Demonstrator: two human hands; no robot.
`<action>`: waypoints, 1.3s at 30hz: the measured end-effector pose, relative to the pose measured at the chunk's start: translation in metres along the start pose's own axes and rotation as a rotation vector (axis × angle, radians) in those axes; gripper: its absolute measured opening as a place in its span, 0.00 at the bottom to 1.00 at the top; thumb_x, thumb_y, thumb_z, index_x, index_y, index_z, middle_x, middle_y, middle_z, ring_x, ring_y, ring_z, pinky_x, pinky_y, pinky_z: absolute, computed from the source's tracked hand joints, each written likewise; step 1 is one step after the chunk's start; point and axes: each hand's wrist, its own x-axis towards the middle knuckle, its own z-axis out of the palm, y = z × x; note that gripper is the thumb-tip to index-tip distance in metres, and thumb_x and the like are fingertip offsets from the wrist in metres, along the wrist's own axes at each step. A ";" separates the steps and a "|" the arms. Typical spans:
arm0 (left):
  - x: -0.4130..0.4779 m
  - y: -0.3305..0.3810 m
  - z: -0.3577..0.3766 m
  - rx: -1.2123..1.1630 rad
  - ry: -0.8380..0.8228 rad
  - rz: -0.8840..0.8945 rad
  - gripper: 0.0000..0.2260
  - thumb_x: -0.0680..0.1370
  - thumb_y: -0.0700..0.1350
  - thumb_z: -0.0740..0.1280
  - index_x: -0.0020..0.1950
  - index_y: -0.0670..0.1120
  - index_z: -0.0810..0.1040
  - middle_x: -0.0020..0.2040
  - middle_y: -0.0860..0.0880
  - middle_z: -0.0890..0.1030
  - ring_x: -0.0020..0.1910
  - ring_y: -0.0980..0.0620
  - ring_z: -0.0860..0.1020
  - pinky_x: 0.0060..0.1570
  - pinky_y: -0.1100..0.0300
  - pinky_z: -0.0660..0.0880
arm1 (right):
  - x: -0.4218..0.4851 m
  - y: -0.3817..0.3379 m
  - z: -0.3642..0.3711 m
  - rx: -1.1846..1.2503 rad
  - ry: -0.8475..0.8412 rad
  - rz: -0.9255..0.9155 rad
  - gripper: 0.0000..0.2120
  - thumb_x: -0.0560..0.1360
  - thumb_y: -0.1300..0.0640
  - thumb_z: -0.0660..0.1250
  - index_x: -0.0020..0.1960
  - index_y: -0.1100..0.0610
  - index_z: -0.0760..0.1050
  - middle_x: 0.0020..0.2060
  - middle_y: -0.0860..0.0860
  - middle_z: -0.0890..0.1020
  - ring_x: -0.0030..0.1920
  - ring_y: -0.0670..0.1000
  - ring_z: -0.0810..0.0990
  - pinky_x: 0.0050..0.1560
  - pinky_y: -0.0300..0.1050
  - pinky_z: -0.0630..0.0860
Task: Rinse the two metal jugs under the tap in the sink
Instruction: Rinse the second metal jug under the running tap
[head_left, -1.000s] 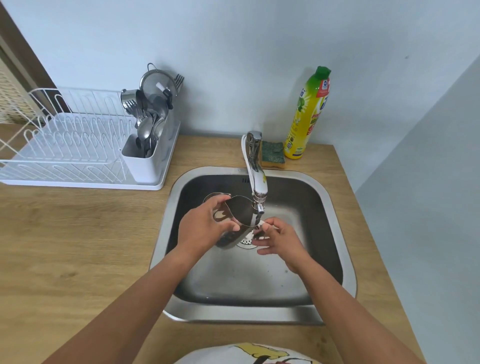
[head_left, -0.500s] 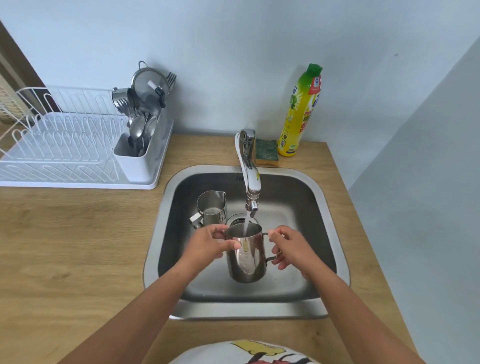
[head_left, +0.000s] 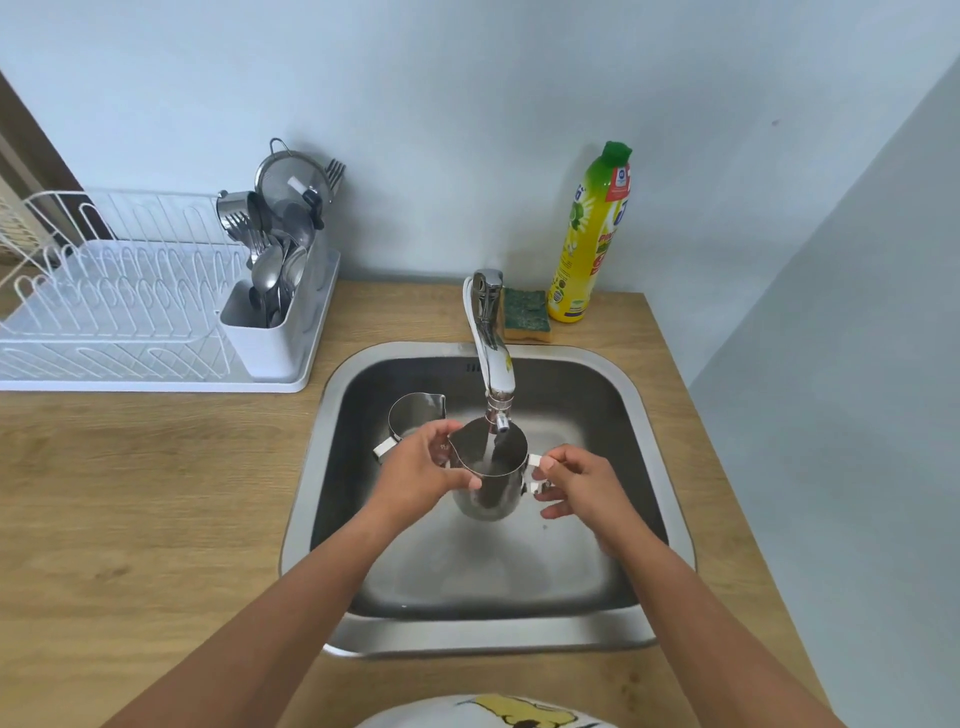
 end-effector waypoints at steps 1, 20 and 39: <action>0.000 -0.001 0.001 0.002 -0.014 -0.015 0.28 0.63 0.41 0.82 0.57 0.56 0.74 0.48 0.59 0.81 0.49 0.58 0.80 0.50 0.65 0.74 | 0.001 0.000 -0.003 -0.013 0.002 0.010 0.07 0.80 0.60 0.63 0.47 0.59 0.79 0.46 0.58 0.84 0.39 0.56 0.81 0.40 0.51 0.83; 0.013 -0.002 0.011 0.019 -0.040 -0.026 0.31 0.61 0.46 0.83 0.60 0.55 0.76 0.51 0.53 0.83 0.50 0.54 0.82 0.55 0.51 0.80 | 0.002 -0.004 -0.011 -0.033 0.025 0.060 0.08 0.81 0.59 0.62 0.49 0.61 0.79 0.44 0.57 0.85 0.38 0.58 0.82 0.34 0.47 0.82; 0.017 -0.010 0.008 -0.065 -0.106 -0.060 0.26 0.69 0.45 0.79 0.65 0.50 0.76 0.50 0.54 0.83 0.50 0.53 0.82 0.42 0.58 0.82 | 0.000 0.000 -0.005 -0.139 0.041 0.059 0.09 0.81 0.56 0.62 0.52 0.59 0.79 0.42 0.55 0.85 0.34 0.57 0.84 0.31 0.46 0.82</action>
